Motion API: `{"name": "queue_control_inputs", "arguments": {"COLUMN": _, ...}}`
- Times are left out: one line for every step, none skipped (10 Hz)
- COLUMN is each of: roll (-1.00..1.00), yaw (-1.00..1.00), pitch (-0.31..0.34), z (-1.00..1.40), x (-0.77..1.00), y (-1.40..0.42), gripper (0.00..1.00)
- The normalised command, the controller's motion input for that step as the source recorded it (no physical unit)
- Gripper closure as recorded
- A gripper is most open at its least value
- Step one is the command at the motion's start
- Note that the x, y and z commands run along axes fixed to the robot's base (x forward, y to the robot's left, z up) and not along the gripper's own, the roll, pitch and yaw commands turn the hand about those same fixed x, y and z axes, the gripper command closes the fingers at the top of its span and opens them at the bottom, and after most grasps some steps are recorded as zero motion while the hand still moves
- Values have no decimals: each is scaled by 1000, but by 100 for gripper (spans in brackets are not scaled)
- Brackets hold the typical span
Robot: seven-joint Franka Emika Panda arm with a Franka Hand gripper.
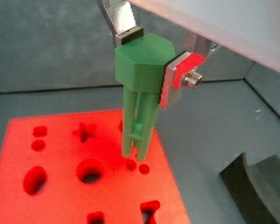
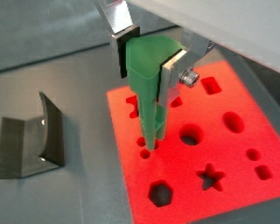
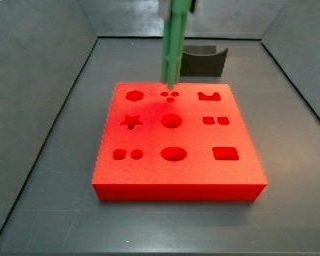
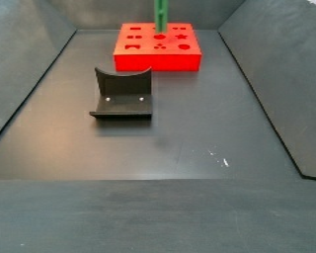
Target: Insert the 3 prong object.
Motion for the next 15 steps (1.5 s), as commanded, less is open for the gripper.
{"name": "queue_control_inputs", "arguments": {"roll": -297, "yaw": 0, "pitch": -91, "z": -54, "x": 0, "y": 180, "gripper": 100}}
{"name": "queue_control_inputs", "arguments": {"roll": -299, "yaw": 0, "pitch": -196, "z": 0, "x": -69, "y": 74, "gripper": 100}}
{"name": "queue_control_inputs", "arguments": {"roll": -244, "yaw": 0, "pitch": -219, "z": 0, "x": 0, "y": 0, "gripper": 100}}
{"name": "queue_control_inputs", "arguments": {"roll": -311, "yaw": 0, "pitch": -251, "z": 14, "x": 0, "y": 0, "gripper": 100}}
{"name": "queue_control_inputs", "arguments": {"roll": -250, "yaw": 0, "pitch": -241, "z": 0, "x": 0, "y": 0, "gripper": 100}}
{"name": "queue_control_inputs", "arguments": {"roll": 0, "yaw": 0, "pitch": -53, "z": 0, "x": 0, "y": 0, "gripper": 100}}
{"name": "queue_control_inputs", "arguments": {"roll": 73, "yaw": 0, "pitch": 0, "z": -100, "x": 0, "y": 11, "gripper": 100}}
{"name": "queue_control_inputs", "arguments": {"roll": 7, "yaw": 0, "pitch": 0, "z": -297, "x": -6, "y": 160, "gripper": 100}}
{"name": "queue_control_inputs", "arguments": {"roll": -83, "yaw": 11, "pitch": -3, "z": -203, "x": 0, "y": 174, "gripper": 100}}
{"name": "queue_control_inputs", "arguments": {"roll": -176, "yaw": 0, "pitch": -37, "z": -140, "x": 0, "y": 180, "gripper": 100}}
{"name": "queue_control_inputs", "arguments": {"roll": -199, "yaw": 0, "pitch": -49, "z": -103, "x": 0, "y": 69, "gripper": 100}}
{"name": "queue_control_inputs", "arguments": {"roll": -34, "yaw": 0, "pitch": -26, "z": -69, "x": -3, "y": 6, "gripper": 100}}
{"name": "queue_control_inputs", "arguments": {"roll": -77, "yaw": 0, "pitch": -79, "z": -86, "x": -91, "y": 0, "gripper": 100}}
{"name": "queue_control_inputs", "arguments": {"roll": -83, "yaw": -46, "pitch": -74, "z": -71, "x": -26, "y": 0, "gripper": 100}}
{"name": "queue_control_inputs", "arguments": {"roll": -119, "yaw": -71, "pitch": -114, "z": -114, "x": -26, "y": 0, "gripper": 100}}
